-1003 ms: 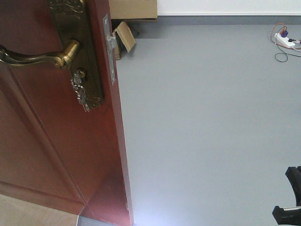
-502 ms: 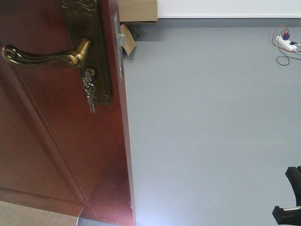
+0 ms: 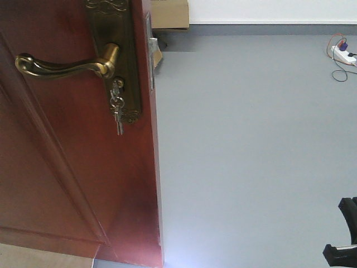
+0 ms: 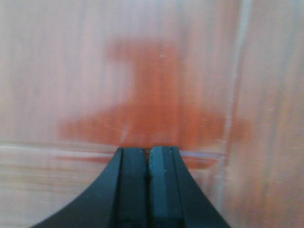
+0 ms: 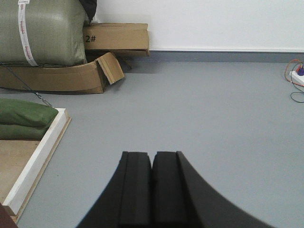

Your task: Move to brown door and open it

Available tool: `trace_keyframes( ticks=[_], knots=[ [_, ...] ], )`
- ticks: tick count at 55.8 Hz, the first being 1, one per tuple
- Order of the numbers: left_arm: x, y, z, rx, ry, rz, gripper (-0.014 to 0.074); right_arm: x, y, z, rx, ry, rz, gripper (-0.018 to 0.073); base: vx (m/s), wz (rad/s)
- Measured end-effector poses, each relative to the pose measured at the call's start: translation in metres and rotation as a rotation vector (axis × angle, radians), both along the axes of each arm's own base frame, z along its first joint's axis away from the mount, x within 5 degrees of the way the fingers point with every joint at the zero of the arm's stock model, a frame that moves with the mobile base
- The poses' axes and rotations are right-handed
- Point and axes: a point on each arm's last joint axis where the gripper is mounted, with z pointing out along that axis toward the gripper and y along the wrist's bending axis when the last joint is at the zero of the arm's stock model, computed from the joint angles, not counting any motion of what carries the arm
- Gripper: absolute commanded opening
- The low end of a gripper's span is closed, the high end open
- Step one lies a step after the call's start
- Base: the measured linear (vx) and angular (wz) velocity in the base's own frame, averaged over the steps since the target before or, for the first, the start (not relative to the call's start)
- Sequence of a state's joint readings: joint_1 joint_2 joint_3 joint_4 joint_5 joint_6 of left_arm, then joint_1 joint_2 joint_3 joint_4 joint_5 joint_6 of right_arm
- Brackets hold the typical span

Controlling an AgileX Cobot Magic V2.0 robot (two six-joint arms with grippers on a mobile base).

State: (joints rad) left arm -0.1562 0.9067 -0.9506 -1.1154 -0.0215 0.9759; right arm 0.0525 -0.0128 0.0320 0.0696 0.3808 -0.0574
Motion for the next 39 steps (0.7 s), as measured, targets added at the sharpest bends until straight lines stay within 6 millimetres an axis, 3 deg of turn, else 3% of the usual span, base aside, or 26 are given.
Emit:
trace_keyframes(
  ticks=[39],
  knots=[
    [0.0, 0.0, 0.0, 0.0, 0.0, 0.0, -0.0003, 0.0, 0.0, 0.0, 0.0, 0.0, 0.0, 0.0, 0.07, 0.03]
  ],
)
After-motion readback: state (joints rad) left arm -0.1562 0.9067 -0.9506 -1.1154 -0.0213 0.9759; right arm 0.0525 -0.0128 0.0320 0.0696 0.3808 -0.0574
